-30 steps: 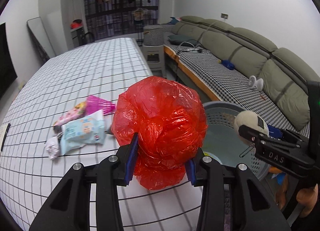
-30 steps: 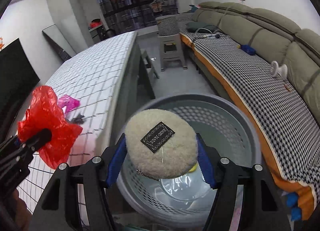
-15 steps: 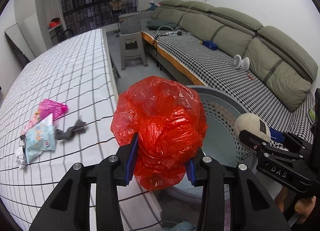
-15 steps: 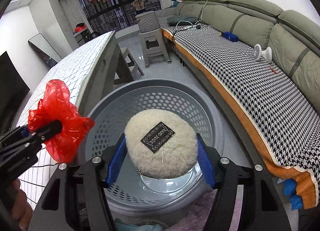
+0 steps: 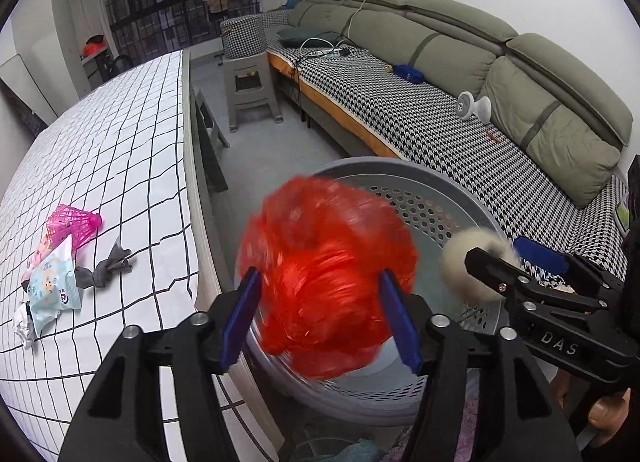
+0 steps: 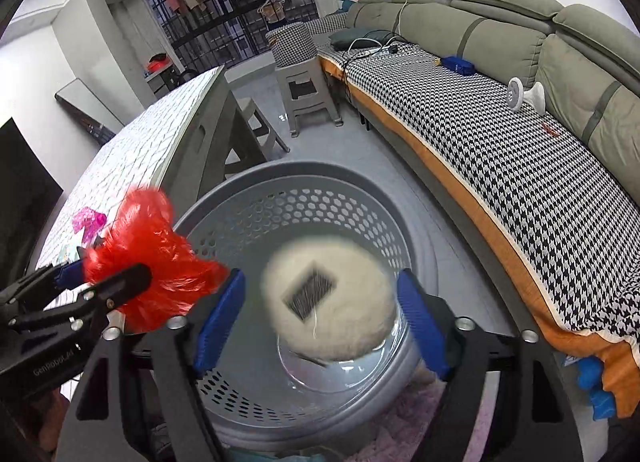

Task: Collect trash
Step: 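Carry the bag and pad over the basket and open both tools, then withdraw both tools from the basket back toward the table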

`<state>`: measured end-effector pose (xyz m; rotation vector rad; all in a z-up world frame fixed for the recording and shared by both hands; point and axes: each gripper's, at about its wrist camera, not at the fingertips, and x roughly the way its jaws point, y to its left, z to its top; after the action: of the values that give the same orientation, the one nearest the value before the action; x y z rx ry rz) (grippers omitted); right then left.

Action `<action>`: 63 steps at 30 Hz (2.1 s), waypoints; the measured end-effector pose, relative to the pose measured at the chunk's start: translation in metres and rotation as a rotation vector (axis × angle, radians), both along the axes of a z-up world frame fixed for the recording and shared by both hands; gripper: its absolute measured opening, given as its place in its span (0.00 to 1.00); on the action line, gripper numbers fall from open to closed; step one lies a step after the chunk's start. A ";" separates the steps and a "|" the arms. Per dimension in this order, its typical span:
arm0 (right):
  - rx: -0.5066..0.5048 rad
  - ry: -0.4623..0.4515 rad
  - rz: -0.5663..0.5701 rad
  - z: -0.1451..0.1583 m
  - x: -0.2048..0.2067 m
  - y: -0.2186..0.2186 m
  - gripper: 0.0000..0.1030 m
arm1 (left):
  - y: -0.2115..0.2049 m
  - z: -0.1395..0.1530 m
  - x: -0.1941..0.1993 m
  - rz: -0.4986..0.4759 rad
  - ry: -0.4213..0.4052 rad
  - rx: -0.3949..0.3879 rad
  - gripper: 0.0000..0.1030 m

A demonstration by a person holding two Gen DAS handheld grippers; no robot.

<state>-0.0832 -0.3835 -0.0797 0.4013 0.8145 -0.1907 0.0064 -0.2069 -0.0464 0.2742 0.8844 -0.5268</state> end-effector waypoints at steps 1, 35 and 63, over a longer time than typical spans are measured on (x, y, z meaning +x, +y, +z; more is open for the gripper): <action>-0.002 -0.002 -0.003 0.000 0.000 -0.001 0.74 | 0.001 0.000 0.000 0.004 -0.001 -0.001 0.64; 0.011 -0.038 0.030 0.011 -0.008 0.029 0.74 | 0.044 0.020 -0.006 0.140 -0.052 -0.060 0.86; -0.058 -0.097 0.389 0.053 0.081 0.185 0.74 | 0.221 0.043 0.016 0.519 -0.143 -0.036 0.86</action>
<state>-0.0017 -0.1989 -0.0270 0.1903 0.7738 0.1664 0.0221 0.0145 -0.0034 0.0418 0.7679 -0.0401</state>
